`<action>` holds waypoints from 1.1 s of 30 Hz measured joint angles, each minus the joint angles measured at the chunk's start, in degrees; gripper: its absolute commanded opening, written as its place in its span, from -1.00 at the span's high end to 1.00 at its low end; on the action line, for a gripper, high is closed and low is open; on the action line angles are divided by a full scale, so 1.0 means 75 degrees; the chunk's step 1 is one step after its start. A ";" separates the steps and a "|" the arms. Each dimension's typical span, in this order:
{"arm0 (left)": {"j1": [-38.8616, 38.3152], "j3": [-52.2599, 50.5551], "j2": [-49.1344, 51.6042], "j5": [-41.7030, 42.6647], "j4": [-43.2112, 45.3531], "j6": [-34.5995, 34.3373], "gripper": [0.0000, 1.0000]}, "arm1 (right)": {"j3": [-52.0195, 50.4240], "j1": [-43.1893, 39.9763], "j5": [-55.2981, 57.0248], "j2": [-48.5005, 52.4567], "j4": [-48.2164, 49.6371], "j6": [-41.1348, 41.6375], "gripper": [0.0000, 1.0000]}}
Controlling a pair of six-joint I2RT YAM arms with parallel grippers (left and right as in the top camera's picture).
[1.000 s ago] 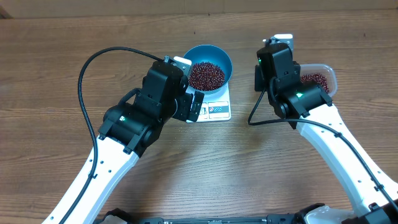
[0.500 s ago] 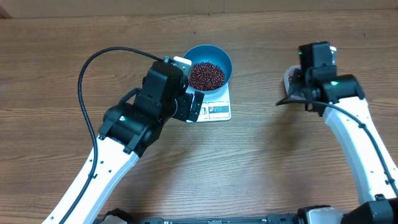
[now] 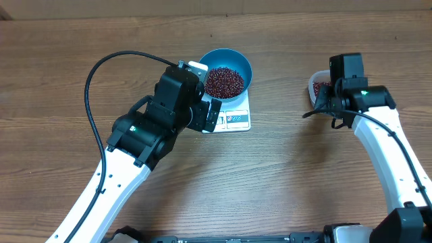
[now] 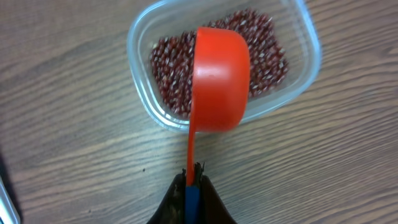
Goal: Scoop item into bowl and weigh 150g on scale
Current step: 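Raise the empty scoop and move it right over the bean tub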
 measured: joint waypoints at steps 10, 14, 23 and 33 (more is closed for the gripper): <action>0.0000 0.0000 0.0000 0.0000 0.0000 0.0000 -0.99 | -0.0833 0.0003 -0.0248 0.0000 0.0720 -0.0029 0.92; 0.0000 0.0000 0.0000 0.0000 0.0000 0.0000 -0.99 | -0.1119 0.0003 -0.0251 0.0003 0.1163 -0.0117 0.92; 0.0000 0.0003 0.0000 0.0000 0.0000 0.0000 -0.99 | -0.1230 -0.0050 -0.0306 0.0023 0.2107 -0.0358 0.92; 0.0000 0.0000 0.0000 0.0000 0.0000 0.0000 -0.99 | -0.1230 -0.0571 -0.0437 0.0717 0.2250 -0.0399 0.92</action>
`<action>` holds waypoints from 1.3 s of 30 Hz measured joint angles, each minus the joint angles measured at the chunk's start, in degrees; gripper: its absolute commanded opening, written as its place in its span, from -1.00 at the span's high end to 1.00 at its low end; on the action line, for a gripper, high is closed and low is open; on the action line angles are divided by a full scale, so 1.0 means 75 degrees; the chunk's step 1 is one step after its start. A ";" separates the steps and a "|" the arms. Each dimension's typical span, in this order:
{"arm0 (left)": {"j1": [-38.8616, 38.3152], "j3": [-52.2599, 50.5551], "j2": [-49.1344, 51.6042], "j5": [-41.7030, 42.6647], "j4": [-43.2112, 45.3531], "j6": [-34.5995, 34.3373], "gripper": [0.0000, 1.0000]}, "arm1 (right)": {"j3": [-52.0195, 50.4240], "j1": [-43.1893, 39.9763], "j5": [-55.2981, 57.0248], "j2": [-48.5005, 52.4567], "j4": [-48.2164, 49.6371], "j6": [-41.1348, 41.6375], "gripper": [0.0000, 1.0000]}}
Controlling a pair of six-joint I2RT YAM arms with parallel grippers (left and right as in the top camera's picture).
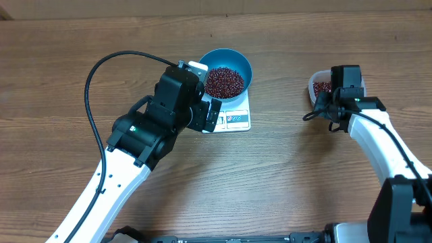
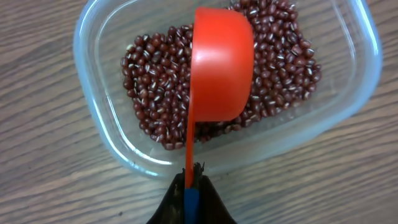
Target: Scoop item into bowl and weigh 150g on scale
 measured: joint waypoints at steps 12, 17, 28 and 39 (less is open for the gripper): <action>0.0000 0.0000 0.0000 0.0000 0.0000 0.0000 -0.99 | 0.0000 -0.0070 -0.0842 0.0175 0.0452 -0.0146 0.92; 0.0000 0.0000 0.0000 0.0000 0.0000 0.0000 -0.99 | 0.0003 -0.0070 -0.1239 0.0189 0.0408 -0.0367 0.93; 0.0000 0.0000 0.0000 0.0000 0.0000 0.0000 -0.99 | 0.0003 -0.0621 -0.2226 0.0216 0.0385 -0.0460 0.92; 0.0000 0.0003 0.0000 0.0000 0.0000 0.0000 -0.99 | 0.0003 -0.1306 -0.2640 -0.0076 0.0344 -0.0460 0.93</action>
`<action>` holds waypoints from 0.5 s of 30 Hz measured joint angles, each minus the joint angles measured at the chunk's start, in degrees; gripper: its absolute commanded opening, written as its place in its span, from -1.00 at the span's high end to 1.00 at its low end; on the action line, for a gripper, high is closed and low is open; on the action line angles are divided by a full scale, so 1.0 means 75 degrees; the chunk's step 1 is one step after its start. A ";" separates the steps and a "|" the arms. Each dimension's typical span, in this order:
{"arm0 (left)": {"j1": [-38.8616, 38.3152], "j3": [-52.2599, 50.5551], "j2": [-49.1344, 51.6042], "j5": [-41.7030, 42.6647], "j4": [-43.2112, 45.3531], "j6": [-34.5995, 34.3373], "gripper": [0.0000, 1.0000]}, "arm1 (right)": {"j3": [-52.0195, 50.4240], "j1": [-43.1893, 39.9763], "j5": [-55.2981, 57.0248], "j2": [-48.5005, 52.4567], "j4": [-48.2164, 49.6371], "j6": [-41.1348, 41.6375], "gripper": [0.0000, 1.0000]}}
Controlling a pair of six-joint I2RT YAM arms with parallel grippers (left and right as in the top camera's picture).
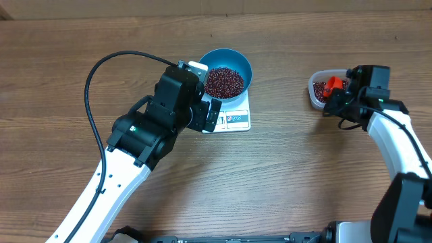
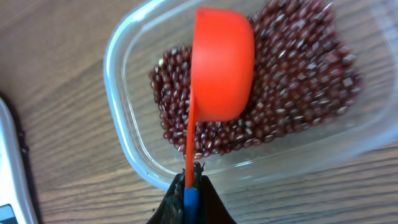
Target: Scoop item into bowl and weigh 150g on scale
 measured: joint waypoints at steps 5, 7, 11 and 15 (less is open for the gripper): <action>0.0000 -0.0003 0.0000 0.0000 0.0000 0.0000 -0.99 | 0.0000 -0.0023 -0.0035 -0.0801 -0.0050 -0.0003 0.93; 0.0000 -0.0003 0.0000 0.0000 0.0000 0.0000 -0.99 | 0.0000 -0.0023 -0.0192 -0.1139 -0.0055 -0.0003 0.93; 0.0000 -0.0003 0.0000 0.0000 0.0000 0.0000 -0.99 | -0.0003 -0.0067 -0.0898 -0.1638 -0.0064 0.0000 0.93; 0.0000 0.0000 0.0000 0.0000 0.0000 0.0000 -0.99 | -0.0003 -0.0172 -0.1807 -0.1760 -0.0079 -0.0003 0.93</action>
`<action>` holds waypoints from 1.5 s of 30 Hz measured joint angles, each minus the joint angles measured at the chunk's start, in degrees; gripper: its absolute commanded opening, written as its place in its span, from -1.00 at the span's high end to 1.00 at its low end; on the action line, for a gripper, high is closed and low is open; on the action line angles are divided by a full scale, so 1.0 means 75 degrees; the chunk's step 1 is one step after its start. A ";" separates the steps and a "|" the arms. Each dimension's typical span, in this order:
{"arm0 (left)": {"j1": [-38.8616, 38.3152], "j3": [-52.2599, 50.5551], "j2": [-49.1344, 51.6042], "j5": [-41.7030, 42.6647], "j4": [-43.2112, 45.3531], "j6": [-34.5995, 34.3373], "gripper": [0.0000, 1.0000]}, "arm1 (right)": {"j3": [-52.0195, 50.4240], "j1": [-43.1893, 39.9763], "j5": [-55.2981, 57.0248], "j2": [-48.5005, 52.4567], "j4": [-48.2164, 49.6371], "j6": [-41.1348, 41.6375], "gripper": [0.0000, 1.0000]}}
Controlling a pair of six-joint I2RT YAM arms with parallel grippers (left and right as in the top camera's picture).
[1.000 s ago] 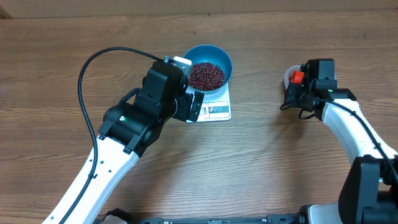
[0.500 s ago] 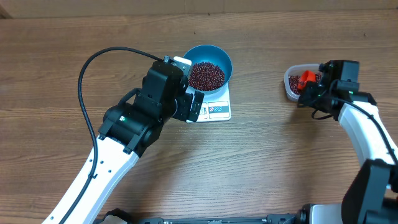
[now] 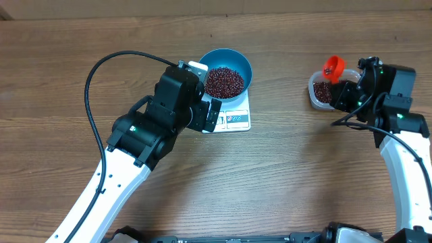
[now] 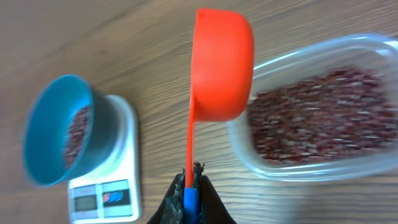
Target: Scoop item into bowl and weigh 150g on scale
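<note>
A blue bowl (image 3: 228,70) of red beans stands on the white scale (image 3: 234,119); the right wrist view shows the bowl (image 4: 61,131) and the scale (image 4: 103,191) too. My right gripper (image 3: 352,91) (image 4: 189,184) is shut on the blue-tipped handle of the orange scoop (image 3: 332,66) (image 4: 222,62). The scoop hangs over the left rim of the clear bean container (image 3: 320,91) (image 4: 323,118). Only the cup's underside shows, so its contents are hidden. My left gripper (image 3: 210,114) rests at the scale's left side by the bowl, and its jaws are not readable.
The left arm (image 3: 145,135) and its black cable (image 3: 101,74) cover the table's left-middle. Wooden tabletop (image 3: 283,175) lies between the scale and the container. The table's far edge runs along the top of the overhead view.
The scoop was down among the beans in the container. Now it is raised over the container's left rim, and the right wrist has swung so bowl and scale show. The left arm is unchanged.
My right gripper held the scoop above the bean container, then lower and closer over the beans. Half a second ago the cup sat in the beans. Now it is lifted out on the side toward the bowl. The left arm stayed by the scale throughout.
</note>
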 measured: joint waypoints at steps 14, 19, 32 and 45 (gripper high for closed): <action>0.0000 -0.0003 0.0000 0.0000 0.0000 0.0000 -0.99 | 0.0000 0.0959 -0.1332 0.0000 0.0376 0.0003 0.93; 0.0000 -0.0003 0.0000 0.0000 0.0000 0.0000 -0.99 | 0.0000 0.1918 -0.1195 0.0000 0.1075 0.0000 0.93; 0.0000 -0.0003 0.0000 0.0000 0.0000 0.0000 -0.99 | 0.0000 0.3786 0.0248 0.0160 0.2334 -0.0743 0.92; 0.0000 -0.0003 0.0000 0.0000 0.0000 0.0000 -0.99 | 0.0000 0.4278 0.1011 0.0979 0.2416 -0.1664 0.93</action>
